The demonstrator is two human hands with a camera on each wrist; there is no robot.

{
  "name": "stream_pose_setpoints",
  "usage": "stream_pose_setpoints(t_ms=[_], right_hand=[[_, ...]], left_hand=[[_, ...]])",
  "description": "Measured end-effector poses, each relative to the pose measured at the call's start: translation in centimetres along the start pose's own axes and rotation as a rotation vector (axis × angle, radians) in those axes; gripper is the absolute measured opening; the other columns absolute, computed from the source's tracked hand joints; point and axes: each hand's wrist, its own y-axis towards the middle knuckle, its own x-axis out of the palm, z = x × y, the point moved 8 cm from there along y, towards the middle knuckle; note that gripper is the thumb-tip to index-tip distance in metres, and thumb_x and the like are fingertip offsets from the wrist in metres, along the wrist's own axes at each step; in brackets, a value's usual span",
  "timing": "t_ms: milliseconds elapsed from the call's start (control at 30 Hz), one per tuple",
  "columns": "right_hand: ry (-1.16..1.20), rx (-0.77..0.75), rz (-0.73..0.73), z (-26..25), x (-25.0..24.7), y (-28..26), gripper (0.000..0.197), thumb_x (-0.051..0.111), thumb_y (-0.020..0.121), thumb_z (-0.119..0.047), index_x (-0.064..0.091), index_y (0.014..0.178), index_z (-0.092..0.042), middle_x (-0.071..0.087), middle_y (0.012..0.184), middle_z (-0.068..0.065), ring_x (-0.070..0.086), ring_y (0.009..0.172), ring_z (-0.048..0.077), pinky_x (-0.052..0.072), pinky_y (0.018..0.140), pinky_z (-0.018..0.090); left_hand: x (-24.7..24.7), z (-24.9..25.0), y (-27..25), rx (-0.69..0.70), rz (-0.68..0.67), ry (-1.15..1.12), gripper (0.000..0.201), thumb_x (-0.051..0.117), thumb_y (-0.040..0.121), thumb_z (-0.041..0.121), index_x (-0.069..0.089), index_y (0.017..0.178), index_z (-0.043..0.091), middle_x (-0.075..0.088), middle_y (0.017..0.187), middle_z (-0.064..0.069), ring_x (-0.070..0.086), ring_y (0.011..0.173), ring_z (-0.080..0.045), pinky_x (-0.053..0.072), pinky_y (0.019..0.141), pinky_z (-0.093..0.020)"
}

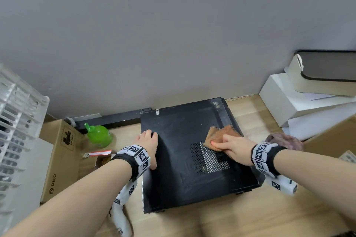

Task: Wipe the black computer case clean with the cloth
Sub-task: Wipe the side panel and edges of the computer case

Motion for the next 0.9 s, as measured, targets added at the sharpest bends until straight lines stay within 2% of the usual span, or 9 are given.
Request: stream_pose_setpoints(t_ms=[100,233,300,400,600,733,900], right_hand=[[0.016,-0.019,-0.005,0.5,0.1,0.2,0.054,0.036,0.103,-0.026,0.027,0.146,-0.057,0.039,0.096,-0.007,0.050,0.085,0.015,0.048,0.084,0.034],[0.032,-0.035,0.046,1.5,-1.3,2.6,0.052,0.036,0.104,-0.023,0.031,0.146,-0.053,0.038,0.095,-0.008,0.050,0.083,0.014,0.044,0.079,0.027],[0.033,0.007,0.078,2.8,-2.1,4.9,0.051,0.038,0.104,-0.023,0.032,0.147,-0.050,0.041,0.099,-0.004,0.055,0.087,0.019,0.047,0.083,0.032],[0.047,0.034,0.119,4.3,-3.2,8.6,0.050,0.041,0.104,-0.022,0.035,0.148,-0.044,0.047,0.110,0.005,0.056,0.099,0.029,0.045,0.093,0.041],[0.037,0.089,0.203,5.5,-6.0,13.5,0.050,0.037,0.104,-0.025,0.031,0.151,-0.042,0.040,0.104,0.002,0.055,0.096,0.028,0.044,0.088,0.036],[0.020,0.118,0.215,6.4,-7.1,15.7,0.051,0.037,0.104,-0.026,0.030,0.152,-0.038,0.046,0.118,0.011,0.056,0.100,0.035,0.046,0.093,0.041],[0.011,0.147,0.221,6.3,-7.3,15.8,0.050,0.037,0.104,-0.029,0.030,0.153,-0.036,0.047,0.121,0.013,0.057,0.099,0.037,0.047,0.090,0.040]], left_hand=[[-0.3,0.0,0.4,0.004,0.005,-0.043,0.091,0.086,0.054,0.042,0.040,0.127,0.013,0.038,0.131,-0.009,0.045,0.121,-0.027,0.046,0.093,-0.036],[-0.3,-0.5,0.9,0.022,0.003,-0.087,0.107,0.086,0.051,0.049,0.036,0.138,0.013,0.034,0.140,-0.010,0.037,0.131,-0.028,0.044,0.102,-0.038],[0.1,-0.5,1.2,0.027,-0.013,-0.099,0.111,0.087,0.050,0.048,0.033,0.140,0.012,0.031,0.142,-0.010,0.033,0.134,-0.027,0.044,0.103,-0.040],[0.4,-0.4,2.0,0.030,-0.023,-0.078,0.114,0.089,0.049,0.048,0.032,0.140,0.010,0.033,0.140,-0.012,0.033,0.133,-0.029,0.044,0.103,-0.039],[0.6,-0.4,2.5,0.049,-0.027,-0.025,0.120,0.089,0.052,0.052,0.027,0.145,0.008,0.031,0.140,-0.014,0.033,0.133,-0.030,0.044,0.104,-0.040],[0.7,-0.4,2.5,0.052,-0.037,-0.030,0.122,0.089,0.054,0.050,0.024,0.148,0.007,0.028,0.143,-0.015,0.030,0.135,-0.031,0.042,0.106,-0.040],[0.6,-0.1,2.5,0.035,-0.060,-0.009,0.127,0.090,0.053,0.050,0.020,0.148,0.004,0.028,0.141,-0.015,0.028,0.134,-0.031,0.042,0.107,-0.039]])
